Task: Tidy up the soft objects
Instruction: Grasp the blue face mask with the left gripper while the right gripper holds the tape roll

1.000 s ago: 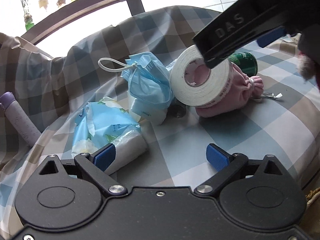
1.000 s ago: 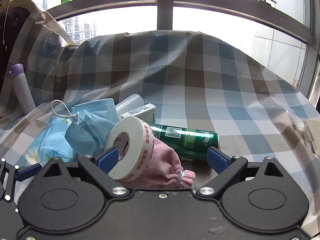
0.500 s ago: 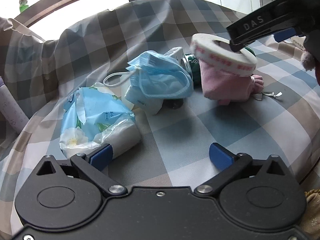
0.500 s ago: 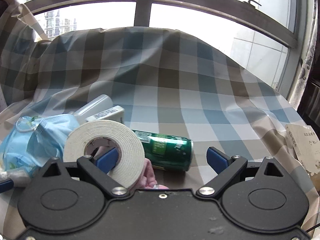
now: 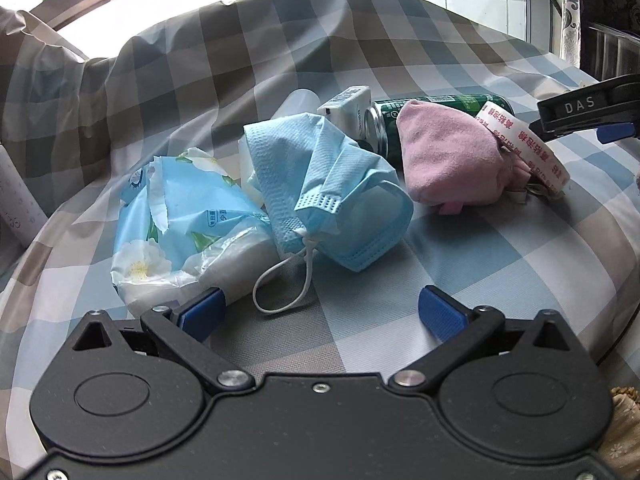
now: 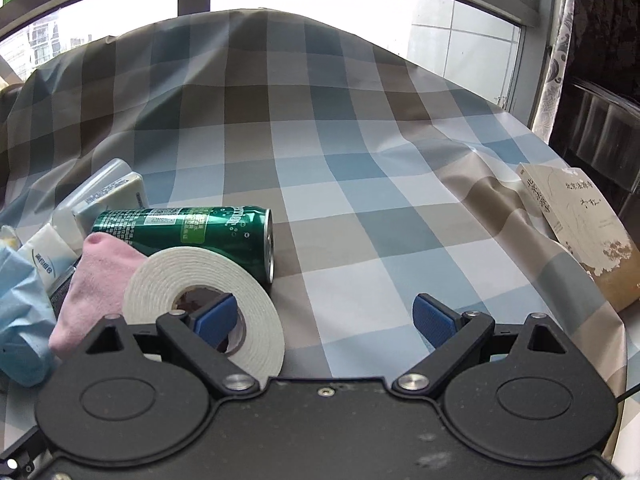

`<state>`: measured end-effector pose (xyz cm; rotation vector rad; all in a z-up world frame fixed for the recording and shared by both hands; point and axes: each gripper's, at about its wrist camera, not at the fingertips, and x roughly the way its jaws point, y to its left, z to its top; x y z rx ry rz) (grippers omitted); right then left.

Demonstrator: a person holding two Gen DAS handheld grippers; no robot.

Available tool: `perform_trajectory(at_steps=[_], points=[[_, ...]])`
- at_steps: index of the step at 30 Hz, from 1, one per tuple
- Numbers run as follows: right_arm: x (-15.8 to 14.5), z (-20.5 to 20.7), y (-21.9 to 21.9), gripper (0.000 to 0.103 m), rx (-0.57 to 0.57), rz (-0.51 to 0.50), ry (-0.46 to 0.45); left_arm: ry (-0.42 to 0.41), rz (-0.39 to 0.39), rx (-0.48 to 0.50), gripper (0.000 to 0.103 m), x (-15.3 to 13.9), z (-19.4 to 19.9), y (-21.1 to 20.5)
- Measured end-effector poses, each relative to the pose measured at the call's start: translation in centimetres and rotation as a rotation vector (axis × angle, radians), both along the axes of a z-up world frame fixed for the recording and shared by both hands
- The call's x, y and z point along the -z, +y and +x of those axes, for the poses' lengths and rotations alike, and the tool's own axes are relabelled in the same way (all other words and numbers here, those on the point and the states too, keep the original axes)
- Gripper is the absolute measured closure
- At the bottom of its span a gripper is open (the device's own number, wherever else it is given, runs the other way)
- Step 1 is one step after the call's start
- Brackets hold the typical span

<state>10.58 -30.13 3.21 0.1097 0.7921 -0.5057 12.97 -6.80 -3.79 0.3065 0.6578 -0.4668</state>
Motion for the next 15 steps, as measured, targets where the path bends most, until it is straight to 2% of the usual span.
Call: perform_trajectory(at_steps=[4, 7, 9, 11, 15], points=[[-0.5, -1.9, -0.4, 0.007, 0.026, 0.077, -0.078, 0.000, 0.000, 0.000, 0.002, 0.0, 0.0, 0.0], [-0.7, -3.7, -0.5, 0.000, -0.006, 0.196, -0.185, -0.001, 0.000, 0.000, 0.002, 0.0, 0.0, 0.0], [-0.6, -4.4, -0.2, 0.000, -0.036, 0.290, -0.245, -0.001, 0.001, 0.000, 0.002, 0.0, 0.0, -0.1], [0.0, -4.0, 0.2, 0.000, -0.060, 0.344, -0.233, -0.001, 0.000, 0.000, 0.002, 0.0, 0.0, -0.1], [0.9, -3.1, 0.9, 0.000, -0.064, 0.342, -0.232, -0.002, 0.001, 0.000, 0.002, 0.0, -0.1, -0.1]])
